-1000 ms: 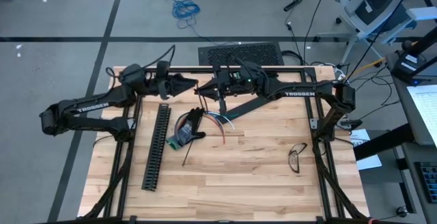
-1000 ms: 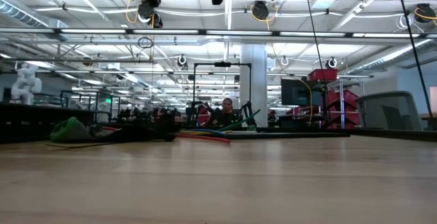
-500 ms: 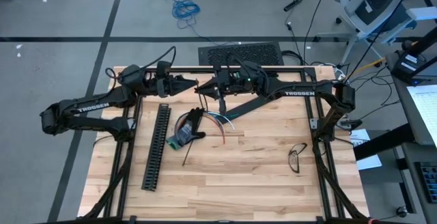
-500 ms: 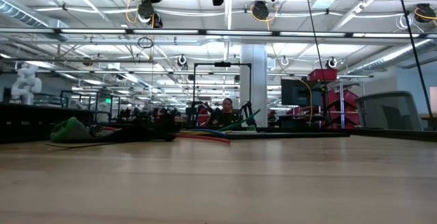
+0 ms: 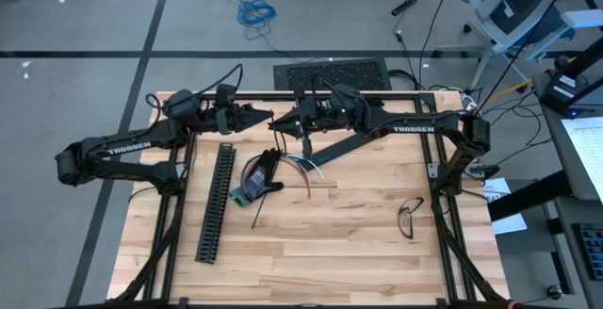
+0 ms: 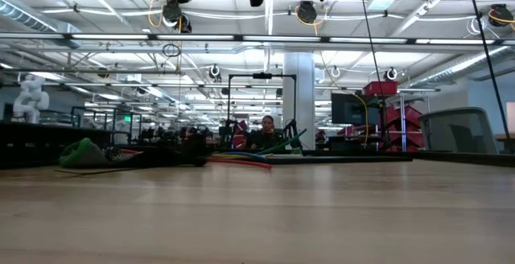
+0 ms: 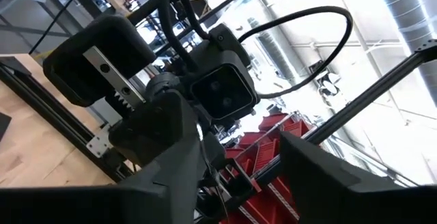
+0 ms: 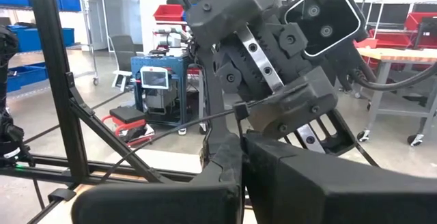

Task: Ziptie cables
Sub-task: Wrap the cable wires with the black zip tie

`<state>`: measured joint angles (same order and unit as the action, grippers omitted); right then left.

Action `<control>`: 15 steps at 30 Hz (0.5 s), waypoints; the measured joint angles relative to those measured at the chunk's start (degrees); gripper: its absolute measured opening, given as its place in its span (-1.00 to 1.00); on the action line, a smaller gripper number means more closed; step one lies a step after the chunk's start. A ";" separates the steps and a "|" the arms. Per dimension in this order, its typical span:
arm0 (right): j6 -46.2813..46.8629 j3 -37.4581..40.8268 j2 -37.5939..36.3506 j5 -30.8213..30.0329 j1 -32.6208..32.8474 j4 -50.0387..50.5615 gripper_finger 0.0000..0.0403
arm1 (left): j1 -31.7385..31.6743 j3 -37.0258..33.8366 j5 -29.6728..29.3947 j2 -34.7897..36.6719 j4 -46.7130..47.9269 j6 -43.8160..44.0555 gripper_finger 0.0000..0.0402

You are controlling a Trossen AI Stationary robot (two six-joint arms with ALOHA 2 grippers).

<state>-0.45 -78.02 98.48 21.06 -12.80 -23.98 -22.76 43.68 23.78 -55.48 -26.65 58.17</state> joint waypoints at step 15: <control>-0.02 0.00 0.00 -0.12 0.00 -0.82 -1.00 | -0.02 -0.07 -0.29 0.00 -1.48 -3.06 -0.99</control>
<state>-0.46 -78.02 98.48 20.93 -12.80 -24.79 -22.79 43.62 23.49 -55.48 -28.14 55.11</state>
